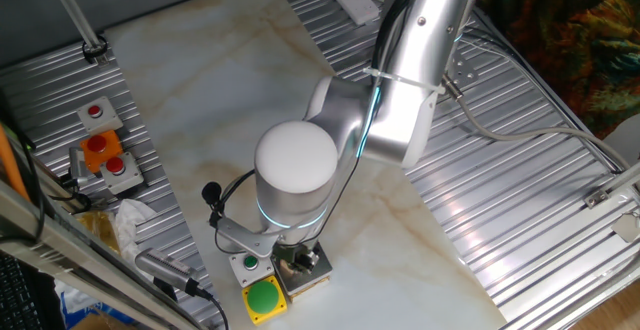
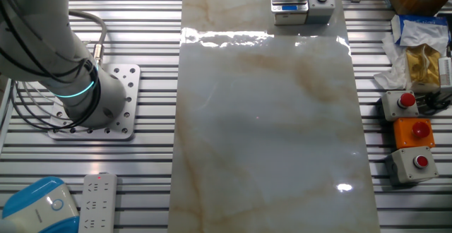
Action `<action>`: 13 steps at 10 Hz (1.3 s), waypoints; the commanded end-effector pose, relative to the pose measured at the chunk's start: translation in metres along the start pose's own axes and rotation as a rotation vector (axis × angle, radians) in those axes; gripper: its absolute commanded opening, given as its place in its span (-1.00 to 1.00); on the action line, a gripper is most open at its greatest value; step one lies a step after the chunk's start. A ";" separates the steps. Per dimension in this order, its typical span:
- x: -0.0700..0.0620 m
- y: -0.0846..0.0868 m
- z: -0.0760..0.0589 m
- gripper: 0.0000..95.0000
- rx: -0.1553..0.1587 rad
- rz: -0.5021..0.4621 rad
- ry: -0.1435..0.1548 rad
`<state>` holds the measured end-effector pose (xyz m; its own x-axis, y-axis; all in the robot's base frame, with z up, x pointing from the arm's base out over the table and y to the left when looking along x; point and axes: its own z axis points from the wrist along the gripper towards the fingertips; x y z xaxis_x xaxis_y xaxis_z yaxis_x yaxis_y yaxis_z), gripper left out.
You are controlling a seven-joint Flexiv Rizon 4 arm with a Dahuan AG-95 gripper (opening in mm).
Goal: Remove the object from the scale
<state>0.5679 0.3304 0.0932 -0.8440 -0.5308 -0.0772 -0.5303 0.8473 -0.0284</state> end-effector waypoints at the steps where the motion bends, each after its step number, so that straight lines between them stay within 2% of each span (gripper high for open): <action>1: 0.000 0.000 0.000 -1.00 0.003 0.001 0.001; 6: 0.000 0.000 -0.002 -1.00 0.007 0.003 -0.001; 9: 0.002 -0.005 -0.019 -1.00 0.008 0.001 0.005; 11: 0.011 -0.021 -0.029 -1.00 0.005 -0.017 0.004; 12: 0.023 -0.040 -0.038 -1.00 -0.003 -0.023 0.002; 13: 0.033 -0.055 -0.047 -1.00 0.003 -0.027 0.007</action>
<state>0.5656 0.2699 0.1359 -0.8310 -0.5511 -0.0757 -0.5503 0.8343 -0.0324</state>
